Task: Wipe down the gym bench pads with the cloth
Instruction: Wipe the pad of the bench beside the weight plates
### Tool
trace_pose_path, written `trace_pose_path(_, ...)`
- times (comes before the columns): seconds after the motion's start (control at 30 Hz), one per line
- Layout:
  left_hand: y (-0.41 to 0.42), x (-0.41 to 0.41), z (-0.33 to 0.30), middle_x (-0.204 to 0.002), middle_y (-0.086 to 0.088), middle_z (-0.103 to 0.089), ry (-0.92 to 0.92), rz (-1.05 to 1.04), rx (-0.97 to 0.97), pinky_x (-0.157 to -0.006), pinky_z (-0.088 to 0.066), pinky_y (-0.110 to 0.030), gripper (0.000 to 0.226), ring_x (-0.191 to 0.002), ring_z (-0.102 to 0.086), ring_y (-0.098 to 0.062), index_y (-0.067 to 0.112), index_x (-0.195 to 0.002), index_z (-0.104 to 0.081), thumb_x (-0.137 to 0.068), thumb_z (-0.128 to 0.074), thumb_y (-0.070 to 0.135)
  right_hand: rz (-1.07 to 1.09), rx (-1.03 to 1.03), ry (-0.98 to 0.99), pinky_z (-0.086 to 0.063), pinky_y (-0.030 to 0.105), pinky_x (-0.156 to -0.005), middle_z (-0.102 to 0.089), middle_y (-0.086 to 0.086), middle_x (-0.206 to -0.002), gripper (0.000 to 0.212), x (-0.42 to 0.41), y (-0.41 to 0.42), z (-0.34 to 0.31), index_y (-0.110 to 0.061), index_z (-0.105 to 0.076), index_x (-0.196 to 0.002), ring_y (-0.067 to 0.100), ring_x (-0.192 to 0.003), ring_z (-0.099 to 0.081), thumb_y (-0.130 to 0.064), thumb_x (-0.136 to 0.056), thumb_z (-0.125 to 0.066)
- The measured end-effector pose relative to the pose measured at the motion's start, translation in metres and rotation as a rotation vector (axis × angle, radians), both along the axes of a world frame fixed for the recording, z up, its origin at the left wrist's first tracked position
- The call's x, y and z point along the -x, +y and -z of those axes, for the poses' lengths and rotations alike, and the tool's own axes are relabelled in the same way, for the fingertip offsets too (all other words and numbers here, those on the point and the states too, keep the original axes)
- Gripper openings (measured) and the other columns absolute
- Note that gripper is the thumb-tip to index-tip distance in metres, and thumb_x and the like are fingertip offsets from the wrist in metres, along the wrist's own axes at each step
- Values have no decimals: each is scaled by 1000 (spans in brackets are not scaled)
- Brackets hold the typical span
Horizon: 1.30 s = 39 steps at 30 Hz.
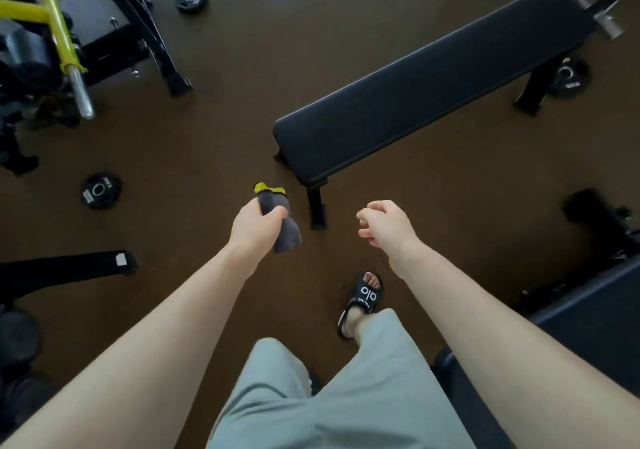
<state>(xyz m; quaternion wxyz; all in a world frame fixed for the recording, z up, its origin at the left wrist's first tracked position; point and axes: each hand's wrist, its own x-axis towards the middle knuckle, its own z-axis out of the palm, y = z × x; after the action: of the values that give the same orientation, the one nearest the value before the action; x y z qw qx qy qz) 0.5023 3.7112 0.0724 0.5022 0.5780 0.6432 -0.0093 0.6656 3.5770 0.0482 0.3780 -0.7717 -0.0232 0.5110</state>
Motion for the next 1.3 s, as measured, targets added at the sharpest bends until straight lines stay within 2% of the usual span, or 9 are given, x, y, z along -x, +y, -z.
trace_pose_path(0.17,71,-64,53,-135,-5,-61,-13,-94,-142,-101,-50,-41,44,-120,-60,-25,16,-145,-51,-103,-55,28,-63,-11,-58,-51,45,-107,-56,1,-140,40,-47,72,55,-26,-48,-144,23,-126,-57,-34,-105,-53)
trace_pose_path(0.37,172,-130,152,-133,-6,-55,-50,-52,-443,-95,-44,-30,37,-116,-54,-18,12,-137,-53,-103,-56,24,4,-57,-144,-50,38,-100,-59,-2,-133,41,-102,149,166,-25,-51,-144,20,-120,-58,-39,-106,-48)
trace_pose_path(0.47,199,-151,209,-128,-9,-50,11,251,-785,-84,-46,-31,26,-99,-52,-19,8,-125,-55,-102,-57,21,-5,-50,-255,-46,27,-86,-58,-2,-131,44,-121,174,235,-24,-46,-148,14,-112,-58,-39,-107,-45)
trace_pose_path(0.53,209,-158,257,-126,-10,-52,49,545,-947,-79,-52,-38,23,-99,-58,-28,7,-114,-56,-97,-63,21,-101,-87,-413,-43,30,-99,-53,1,-146,47,-130,192,282,-25,-42,-153,18,-130,-52,-38,-108,-43)
trace_pose_path(0.7,203,-162,382,-132,-6,-53,230,1132,-793,-95,-53,-42,45,-117,-56,-27,16,-120,-57,-97,-55,54,-372,-196,-894,-27,43,-123,-42,7,-160,51,-157,246,392,-22,-37,-158,24,-149,-34,-38,-110,-36)
trace_pose_path(0.9,193,-182,449,-141,-10,-43,201,864,-1098,-110,-39,-45,45,-127,-43,-29,15,-139,-46,-104,-44,43,-357,-168,-1317,-17,43,-127,-43,6,-160,52,-169,261,458,-22,-49,-151,25,-152,-31,-42,-109,-25)
trace_pose_path(1.0,180,-194,451,-161,-9,-23,261,827,-929,-124,-17,-46,60,-148,-21,-29,17,-159,-24,-107,-32,45,-353,-195,-1302,-15,41,-127,-43,6,-160,52,-174,259,459,-20,-53,-148,23,-152,-31,-38,-110,-23)
trace_pose_path(1.17,180,-200,450,-174,-3,9,291,812,-803,-129,7,-41,65,-159,13,-22,24,-165,2,-109,-15,51,-366,-158,-1330,-21,46,-125,-47,9,-156,52,-170,263,452,-17,-55,-145,28,-149,-35,-38,-108,-25)
trace_pose_path(1.3,217,-210,455,-173,2,11,317,790,-799,-129,9,-37,61,-159,14,-15,28,-166,2,-110,-13,48,-360,-146,-1371,-23,47,-124,-48,8,-155,51,-170,265,456,-18,-56,-143,27,-148,-36,-38,-108,-25)
